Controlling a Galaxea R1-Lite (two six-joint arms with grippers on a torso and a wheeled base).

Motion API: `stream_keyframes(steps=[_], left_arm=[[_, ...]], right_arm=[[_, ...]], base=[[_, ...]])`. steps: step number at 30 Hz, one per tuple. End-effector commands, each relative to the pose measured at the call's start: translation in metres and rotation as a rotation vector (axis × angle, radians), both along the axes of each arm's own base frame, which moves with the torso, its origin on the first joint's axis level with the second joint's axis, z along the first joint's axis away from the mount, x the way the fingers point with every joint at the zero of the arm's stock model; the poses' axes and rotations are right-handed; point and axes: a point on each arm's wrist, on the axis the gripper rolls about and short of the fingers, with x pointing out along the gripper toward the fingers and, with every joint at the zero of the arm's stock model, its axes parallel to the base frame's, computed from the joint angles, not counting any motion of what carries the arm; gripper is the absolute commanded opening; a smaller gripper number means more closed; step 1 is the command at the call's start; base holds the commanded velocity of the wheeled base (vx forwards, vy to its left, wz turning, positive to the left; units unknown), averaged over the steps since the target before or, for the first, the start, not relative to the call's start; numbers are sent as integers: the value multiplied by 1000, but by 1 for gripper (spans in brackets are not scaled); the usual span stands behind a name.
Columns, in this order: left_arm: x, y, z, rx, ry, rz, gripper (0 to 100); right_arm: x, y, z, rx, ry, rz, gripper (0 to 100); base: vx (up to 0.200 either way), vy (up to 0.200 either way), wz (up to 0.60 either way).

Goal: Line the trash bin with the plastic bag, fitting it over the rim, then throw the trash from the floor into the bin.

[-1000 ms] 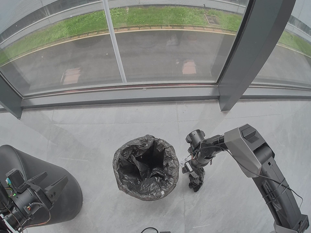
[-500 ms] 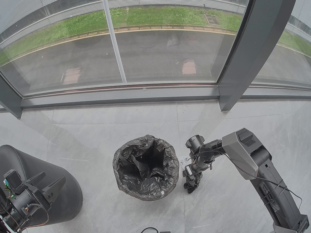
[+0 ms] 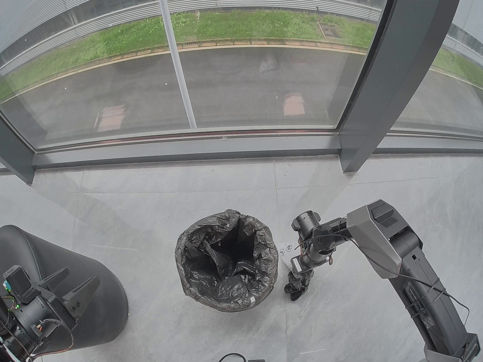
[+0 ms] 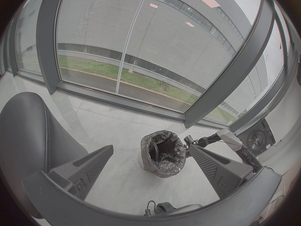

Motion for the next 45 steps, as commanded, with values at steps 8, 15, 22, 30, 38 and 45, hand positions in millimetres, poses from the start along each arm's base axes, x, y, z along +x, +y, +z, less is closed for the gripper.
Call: stream_keyframes(steps=[8, 15, 22, 30, 38, 45], left_arm=[[-13, 4, -4, 0, -15, 7, 100], [-35, 12, -4, 30, -105, 75, 100], [-69, 22, -24, 103, -141, 118, 100], [-91, 26, -45, 215, -167, 265, 100], [-97, 24, -45, 250, -234, 394, 100], [-97, 24, -45, 256, -245, 395, 100]], right_arm=[[3, -1, 11, 1, -26, -37, 0], [7, -2, 41, -5, -81, -62, 0], [-10, -25, 118, -41, 57, -74, 0], [-48, -36, 149, -133, 335, -82, 0], [-81, -7, 221, -58, 264, -97, 0], [-108, 17, 256, -37, 205, -15, 0]], base=[[0, 0, 0], [0, 0, 0], [0, 0, 0], [0, 0, 0], [0, 0, 0], [0, 0, 0]])
